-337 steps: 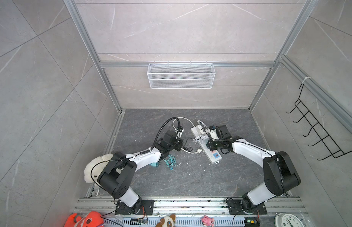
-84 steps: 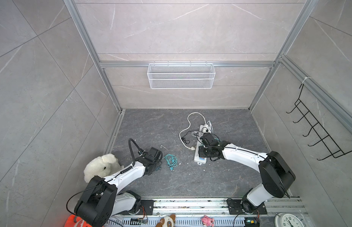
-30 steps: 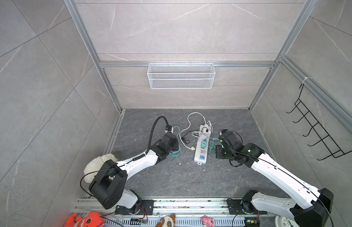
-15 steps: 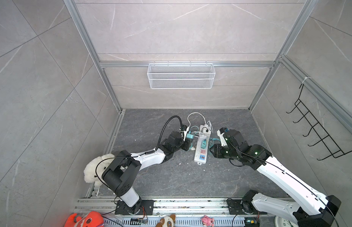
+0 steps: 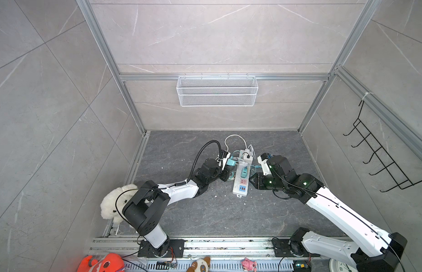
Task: Insert plugs into power strip
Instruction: Pass the plug.
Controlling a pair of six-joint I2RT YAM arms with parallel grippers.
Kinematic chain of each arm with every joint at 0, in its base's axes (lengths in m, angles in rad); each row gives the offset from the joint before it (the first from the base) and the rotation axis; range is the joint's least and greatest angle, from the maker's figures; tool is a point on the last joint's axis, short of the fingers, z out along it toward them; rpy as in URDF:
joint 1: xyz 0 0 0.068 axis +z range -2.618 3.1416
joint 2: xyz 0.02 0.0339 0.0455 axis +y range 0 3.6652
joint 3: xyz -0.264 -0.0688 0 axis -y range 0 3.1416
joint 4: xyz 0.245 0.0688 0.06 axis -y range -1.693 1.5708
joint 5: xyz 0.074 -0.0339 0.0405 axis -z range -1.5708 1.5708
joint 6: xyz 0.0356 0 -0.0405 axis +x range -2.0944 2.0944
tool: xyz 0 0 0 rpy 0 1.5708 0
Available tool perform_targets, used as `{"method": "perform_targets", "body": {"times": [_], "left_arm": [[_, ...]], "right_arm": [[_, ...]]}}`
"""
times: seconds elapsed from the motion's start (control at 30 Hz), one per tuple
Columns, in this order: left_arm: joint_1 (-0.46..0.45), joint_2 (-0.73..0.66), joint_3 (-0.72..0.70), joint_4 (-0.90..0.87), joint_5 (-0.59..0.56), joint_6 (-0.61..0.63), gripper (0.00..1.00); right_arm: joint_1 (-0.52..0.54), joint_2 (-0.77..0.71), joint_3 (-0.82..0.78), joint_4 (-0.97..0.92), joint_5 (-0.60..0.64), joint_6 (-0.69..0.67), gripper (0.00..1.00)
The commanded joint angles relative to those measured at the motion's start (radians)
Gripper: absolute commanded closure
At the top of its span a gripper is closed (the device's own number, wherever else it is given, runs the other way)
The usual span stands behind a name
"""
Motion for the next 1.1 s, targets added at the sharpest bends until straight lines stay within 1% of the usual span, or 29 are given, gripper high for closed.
{"method": "perform_targets", "body": {"times": [0.0, 0.17, 0.33, 0.5, 0.7, 0.83, 0.87, 0.97, 1.07], "left_arm": [[-0.008, -0.028, -0.019, 0.117, 0.023, 0.073, 0.71], [-0.011, -0.033, -0.051, 0.166, 0.035, 0.112, 0.71], [-0.016, -0.019, -0.068, 0.216, 0.057, 0.144, 0.7], [-0.031, -0.021, -0.078, 0.234, 0.077, 0.187, 0.7], [-0.035, -0.055, -0.073, 0.16, 0.076, 0.203, 0.7], [-0.038, -0.089, -0.109, 0.186, 0.076, 0.219, 0.7], [-0.039, -0.094, -0.116, 0.186, 0.071, 0.224, 0.7], [-0.039, -0.102, -0.124, 0.185, 0.057, 0.225, 0.7], [-0.039, -0.109, -0.134, 0.19, 0.072, 0.223, 0.7]], "right_arm": [[0.007, 0.008, -0.008, 0.041, -0.022, 0.002, 0.71], [0.008, 0.013, -0.008, 0.067, -0.031, 0.002, 0.72], [0.009, 0.054, -0.006, 0.107, -0.055, 0.0, 0.72], [0.01, 0.129, 0.019, 0.16, -0.077, -0.021, 0.72], [0.009, 0.225, 0.101, 0.138, -0.036, -0.083, 0.69], [0.008, 0.28, 0.139, 0.145, -0.04, -0.102, 0.68], [0.008, 0.295, 0.154, 0.137, -0.041, -0.11, 0.68], [0.008, 0.323, 0.186, 0.123, -0.037, -0.135, 0.61], [0.003, 0.351, 0.217, 0.11, -0.035, -0.148, 0.59]]}}
